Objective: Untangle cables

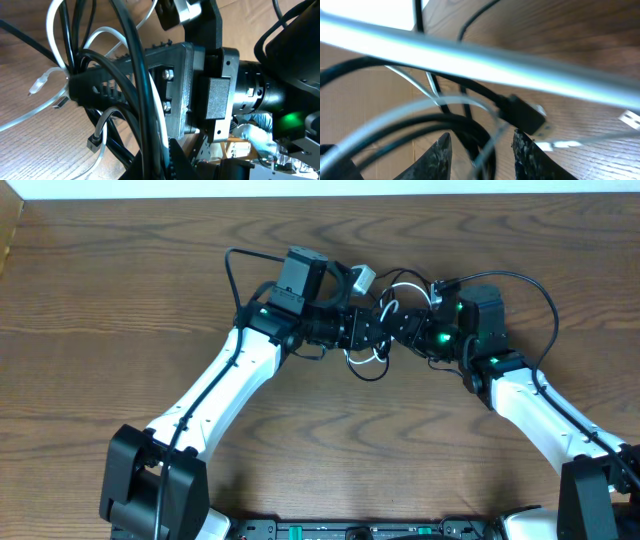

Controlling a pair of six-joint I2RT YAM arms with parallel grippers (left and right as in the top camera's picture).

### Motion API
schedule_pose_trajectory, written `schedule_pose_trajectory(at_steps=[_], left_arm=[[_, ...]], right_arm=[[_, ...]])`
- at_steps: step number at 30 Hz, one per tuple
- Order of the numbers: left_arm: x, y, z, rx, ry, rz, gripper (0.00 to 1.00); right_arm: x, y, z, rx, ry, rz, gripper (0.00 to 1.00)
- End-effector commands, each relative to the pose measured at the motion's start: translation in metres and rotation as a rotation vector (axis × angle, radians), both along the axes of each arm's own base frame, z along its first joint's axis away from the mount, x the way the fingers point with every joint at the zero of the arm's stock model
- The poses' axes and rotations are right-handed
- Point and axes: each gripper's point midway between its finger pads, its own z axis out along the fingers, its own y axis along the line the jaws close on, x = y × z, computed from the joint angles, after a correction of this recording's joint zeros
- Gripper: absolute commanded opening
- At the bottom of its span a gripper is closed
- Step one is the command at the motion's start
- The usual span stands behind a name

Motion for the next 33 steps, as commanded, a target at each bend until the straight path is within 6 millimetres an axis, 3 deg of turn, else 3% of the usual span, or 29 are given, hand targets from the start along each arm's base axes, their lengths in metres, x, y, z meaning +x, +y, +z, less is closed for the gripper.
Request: schedule_pose_trajectory(at_steps=[1,6,8,11,14,19,24,29,31,33], left_arm=[[-0.001,-0.004,0.006,0.010,-0.059,-0.011,0.07],[0.004,-0.001,0.003,0.033,-0.070,0.013,0.08],[0.011,0.006,0.002,0.042,-0.074,0.041,0.07],[0.031,0.029,0.001,0.050,-0.074,0.114,0.07],[0.043,0.047,0.000,0.056,-0.064,0.163,0.08],[0.064,0.080,-0.001,0.066,-0.063,0.253,0.07],[0.068,0.108,-0.010,0.101,-0.033,0.294,0.07],[0.063,0.115,-0.015,0.120,-0.017,0.288,0.07],[0.064,0.114,-0.014,0.115,-0.022,0.286,0.07],[0.064,0.109,-0.007,0.077,-0.036,0.264,0.08]], right_arm=[[0.003,0.006,0.000,0.004,0.003,0.001,0.31],[-0.002,-0.003,-0.021,-0.052,0.082,-0.041,0.01],[-0.005,-0.015,-0.035,-0.111,0.117,-0.066,0.01],[-0.013,-0.050,-0.060,-0.233,0.189,-0.111,0.01],[-0.016,-0.077,-0.070,-0.301,0.209,-0.121,0.01],[-0.027,-0.142,-0.090,-0.456,0.258,-0.165,0.01],[-0.058,-0.218,-0.112,-0.670,0.421,-0.295,0.01],[-0.063,-0.240,-0.111,-0.629,0.445,-0.337,0.01],[-0.052,-0.227,-0.102,-0.542,0.360,-0.259,0.01],[-0.036,-0.197,-0.080,-0.410,0.202,-0.104,0.06]])
